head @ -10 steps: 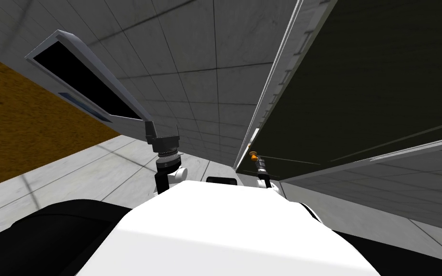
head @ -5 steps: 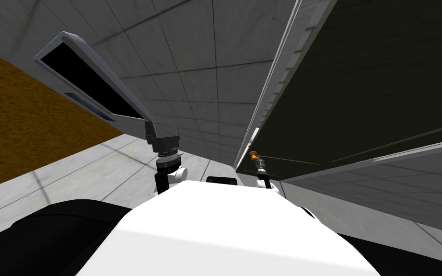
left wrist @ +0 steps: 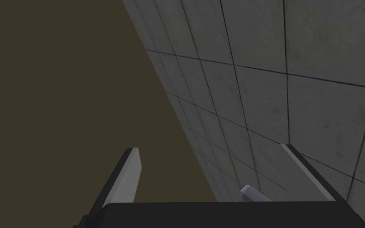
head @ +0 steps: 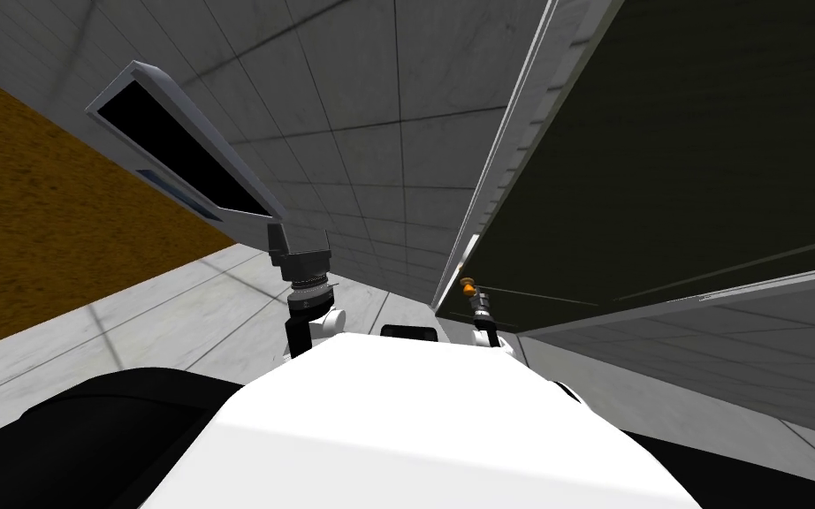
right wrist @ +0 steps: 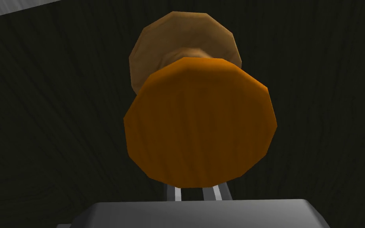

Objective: Pull the door open

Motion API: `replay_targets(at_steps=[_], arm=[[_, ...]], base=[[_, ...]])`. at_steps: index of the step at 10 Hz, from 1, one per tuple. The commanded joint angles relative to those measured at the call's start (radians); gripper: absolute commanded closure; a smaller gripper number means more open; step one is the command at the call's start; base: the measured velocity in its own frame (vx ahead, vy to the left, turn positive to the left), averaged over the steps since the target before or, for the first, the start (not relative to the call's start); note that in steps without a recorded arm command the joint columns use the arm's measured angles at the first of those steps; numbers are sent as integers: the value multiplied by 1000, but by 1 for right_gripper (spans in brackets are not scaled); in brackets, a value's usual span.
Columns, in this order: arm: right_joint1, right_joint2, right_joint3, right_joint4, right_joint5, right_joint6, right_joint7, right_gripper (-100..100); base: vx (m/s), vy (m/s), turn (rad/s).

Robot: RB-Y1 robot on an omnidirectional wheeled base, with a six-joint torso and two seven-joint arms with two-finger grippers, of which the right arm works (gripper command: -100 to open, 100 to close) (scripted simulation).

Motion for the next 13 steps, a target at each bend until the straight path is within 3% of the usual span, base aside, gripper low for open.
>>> replay_targets(at_steps=[1,2,3,4,7,11,13], arm=[[-25,26,25,20,1,-26,-43,100],[-25,26,25,20,1,-26,-43,100],[-27,28,31,19,-15,-21,-80,100],[-7,15,11,15,-31,2,-79,-100],[-9,23,21,6,-61,12,-148,-100],[-9,23,21,6,-61,12,-148,-100],[-10,28,27,0,-80,18,-198,-100]], base=[[-53,-30,90],[-19,-15,14],[-32,-5,36],[-54,-46,-4],[-101,-25,24],[-22,0,-3],[-32,-2,28]])
